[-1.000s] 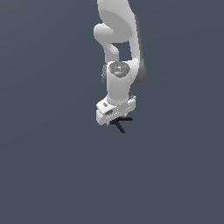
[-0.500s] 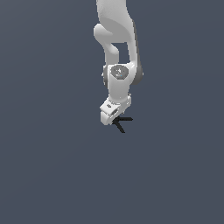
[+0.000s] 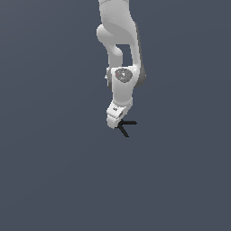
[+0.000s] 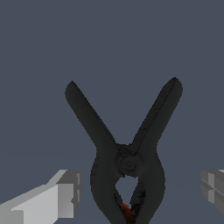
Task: Pick up the object and move it to a goal position.
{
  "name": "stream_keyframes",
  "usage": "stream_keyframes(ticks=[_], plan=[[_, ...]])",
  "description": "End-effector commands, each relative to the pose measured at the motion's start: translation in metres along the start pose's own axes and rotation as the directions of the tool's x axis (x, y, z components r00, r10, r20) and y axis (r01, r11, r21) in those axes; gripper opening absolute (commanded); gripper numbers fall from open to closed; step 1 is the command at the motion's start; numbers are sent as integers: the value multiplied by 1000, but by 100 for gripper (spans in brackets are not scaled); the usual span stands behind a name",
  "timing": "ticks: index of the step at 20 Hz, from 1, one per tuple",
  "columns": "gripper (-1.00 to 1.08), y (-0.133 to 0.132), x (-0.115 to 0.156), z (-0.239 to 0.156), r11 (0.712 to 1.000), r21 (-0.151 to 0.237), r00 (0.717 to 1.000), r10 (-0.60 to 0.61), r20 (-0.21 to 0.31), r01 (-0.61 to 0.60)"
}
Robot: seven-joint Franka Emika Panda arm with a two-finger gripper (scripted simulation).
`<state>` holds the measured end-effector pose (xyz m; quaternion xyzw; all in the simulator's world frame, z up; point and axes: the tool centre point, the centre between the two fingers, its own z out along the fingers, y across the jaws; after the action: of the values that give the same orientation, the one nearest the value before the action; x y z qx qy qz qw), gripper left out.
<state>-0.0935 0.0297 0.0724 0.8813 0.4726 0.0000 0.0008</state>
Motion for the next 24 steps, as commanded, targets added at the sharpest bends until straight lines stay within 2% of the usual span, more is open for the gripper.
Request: stream_keyframes(ticks=[1, 10, 24], plan=[[100, -3, -1, 2, 1000, 1, 1000, -24, -1, 24], [100, -4, -2, 8, 999, 2, 999, -32, 0, 32], [100, -5, -2, 53, 999, 1, 999, -37, 0, 37]])
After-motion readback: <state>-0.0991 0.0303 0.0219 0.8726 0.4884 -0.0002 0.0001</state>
